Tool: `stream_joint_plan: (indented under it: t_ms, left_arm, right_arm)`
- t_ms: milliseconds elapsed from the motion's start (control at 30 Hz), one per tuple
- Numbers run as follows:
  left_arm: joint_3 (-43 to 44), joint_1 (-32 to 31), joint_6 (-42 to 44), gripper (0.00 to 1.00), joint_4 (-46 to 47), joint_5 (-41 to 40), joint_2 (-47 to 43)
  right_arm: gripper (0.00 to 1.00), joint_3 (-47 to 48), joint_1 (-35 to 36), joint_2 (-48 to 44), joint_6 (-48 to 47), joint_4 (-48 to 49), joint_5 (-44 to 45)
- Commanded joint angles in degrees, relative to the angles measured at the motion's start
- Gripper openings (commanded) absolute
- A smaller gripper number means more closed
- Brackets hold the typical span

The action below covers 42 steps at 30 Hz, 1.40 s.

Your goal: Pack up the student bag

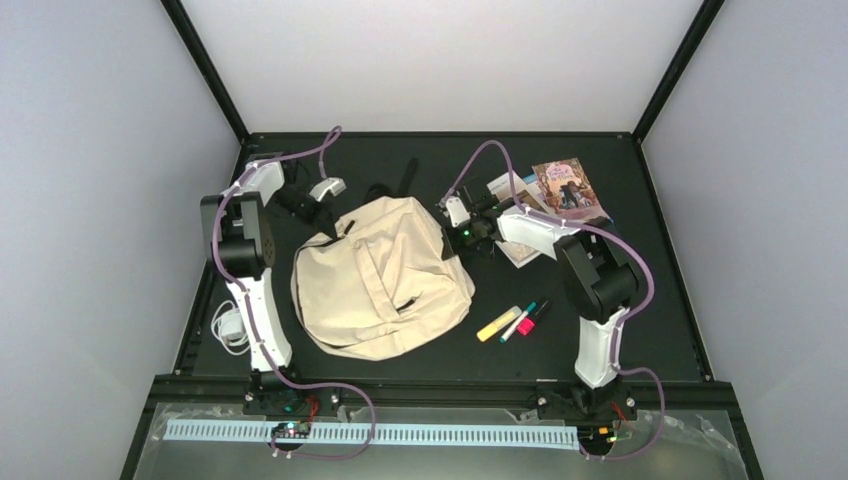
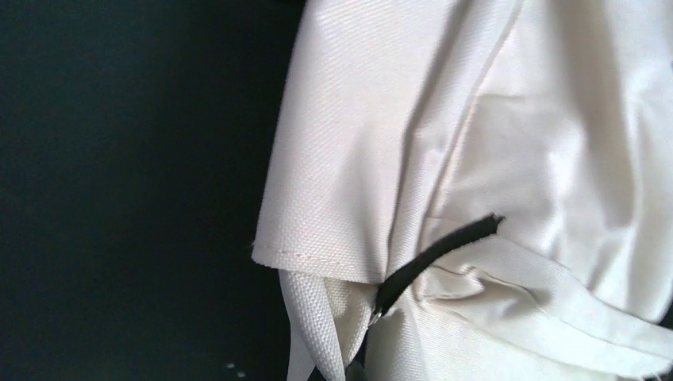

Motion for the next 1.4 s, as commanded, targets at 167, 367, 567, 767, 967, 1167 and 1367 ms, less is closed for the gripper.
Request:
stream_joint_plan:
  t_ms: [167, 367, 567, 767, 967, 1167, 1367]
  left_arm:
    - [-0.41, -0.39, 7.76, 0.02, -13.00, 18.89, -14.43]
    - [-0.38, -5.24, 1.47, 0.01, -12.41, 24.13, -27.89]
    - [-4.43, -10.93, -17.99, 0.02, 4.82, 19.49, -40.75]
    - [-7.08, -15.82, -27.45, 0.01, 12.81, 15.77, -47.30]
    - [-7.44, -18.16, -33.76, 0.02, 16.11, 14.88, -49.25]
    - [-10.02, -19.39, -37.73, 0.02, 21.37, 13.33, -53.45]
    - [-10.61, -19.98, -38.60, 0.01, 21.81, 13.43, -53.93]
  right_arm:
    - [0.01, 2.55, -0.79, -15.67, -7.33, -1.57, 12.49]
    - [0.56, 6.26, -7.75, -18.97, -9.89, -4.52, 14.68]
    - [0.93, 18.05, -9.46, -17.74, -11.84, -13.06, 24.82]
    - [0.83, 17.85, -9.12, -26.78, -11.70, -6.58, 11.80]
    - [0.51, 3.40, 4.06, -34.73, -8.61, 11.62, -6.76]
    - [0.38, -0.31, 14.54, -33.89, -2.43, 19.94, -1.40]
    - [0.38, -0.53, 15.46, -31.58, -1.94, 19.79, 2.84]
